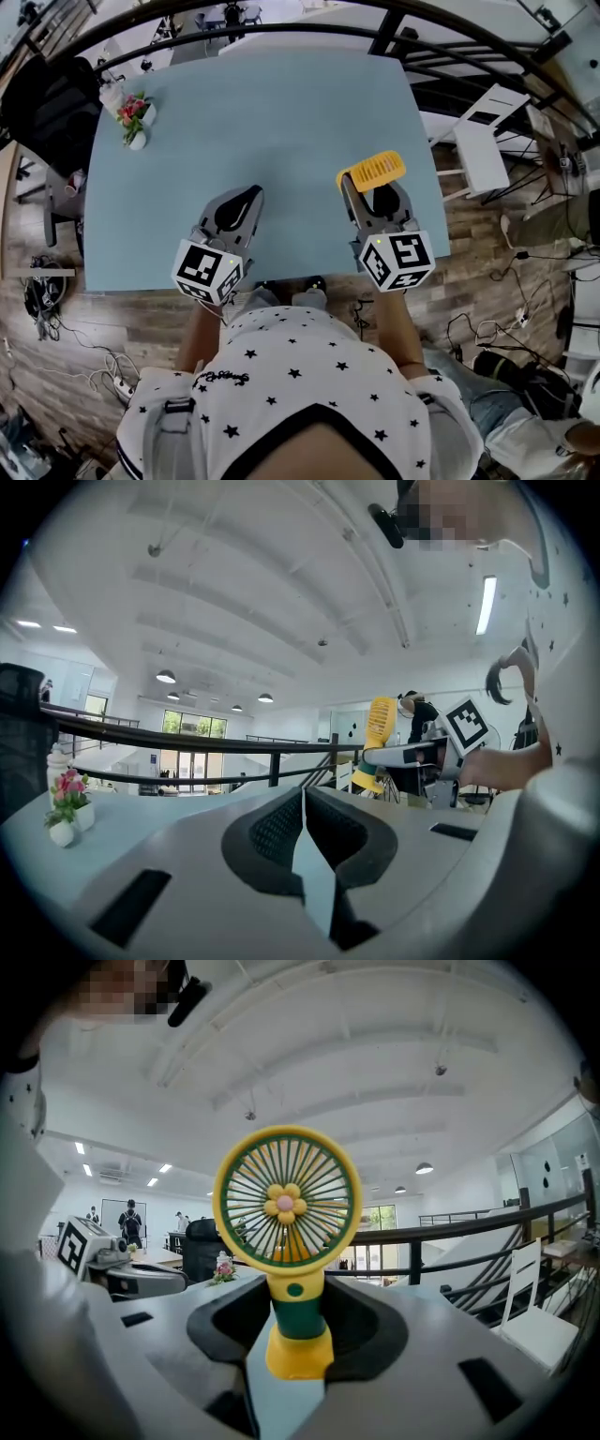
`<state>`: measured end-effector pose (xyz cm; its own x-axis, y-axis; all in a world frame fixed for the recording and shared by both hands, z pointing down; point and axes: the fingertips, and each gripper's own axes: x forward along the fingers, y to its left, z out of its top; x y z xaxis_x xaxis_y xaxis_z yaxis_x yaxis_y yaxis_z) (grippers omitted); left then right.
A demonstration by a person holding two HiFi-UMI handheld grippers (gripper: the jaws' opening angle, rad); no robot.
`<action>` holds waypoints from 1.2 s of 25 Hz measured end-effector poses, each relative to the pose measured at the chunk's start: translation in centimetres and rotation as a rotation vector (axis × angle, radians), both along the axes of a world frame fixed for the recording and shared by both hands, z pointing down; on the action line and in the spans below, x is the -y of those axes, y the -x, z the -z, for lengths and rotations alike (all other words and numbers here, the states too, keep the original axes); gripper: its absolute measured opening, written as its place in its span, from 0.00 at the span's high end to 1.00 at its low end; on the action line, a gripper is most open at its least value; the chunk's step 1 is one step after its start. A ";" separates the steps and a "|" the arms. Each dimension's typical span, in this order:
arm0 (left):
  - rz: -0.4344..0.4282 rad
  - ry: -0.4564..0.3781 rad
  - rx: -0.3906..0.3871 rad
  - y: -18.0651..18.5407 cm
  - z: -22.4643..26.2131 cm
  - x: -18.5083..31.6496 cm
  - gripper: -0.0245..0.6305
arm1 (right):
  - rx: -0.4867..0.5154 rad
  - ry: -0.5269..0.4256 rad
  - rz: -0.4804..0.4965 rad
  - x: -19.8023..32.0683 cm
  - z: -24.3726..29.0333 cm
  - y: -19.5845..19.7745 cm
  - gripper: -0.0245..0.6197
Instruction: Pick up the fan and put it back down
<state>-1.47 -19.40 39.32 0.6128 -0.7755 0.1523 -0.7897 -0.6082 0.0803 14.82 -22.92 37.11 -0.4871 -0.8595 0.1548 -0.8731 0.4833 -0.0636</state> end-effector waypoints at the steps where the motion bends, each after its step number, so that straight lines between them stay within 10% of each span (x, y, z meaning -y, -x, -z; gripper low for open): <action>1: -0.002 -0.001 -0.004 -0.1 0.1 0.0 0.92 | 0.002 -0.003 0.005 -0.3 0.2 -0.1 0.69; 30: -0.057 0.012 0.009 -0.3 -0.2 0.1 0.91 | 0.008 0.007 -0.006 -1.3 0.0 0.2 0.69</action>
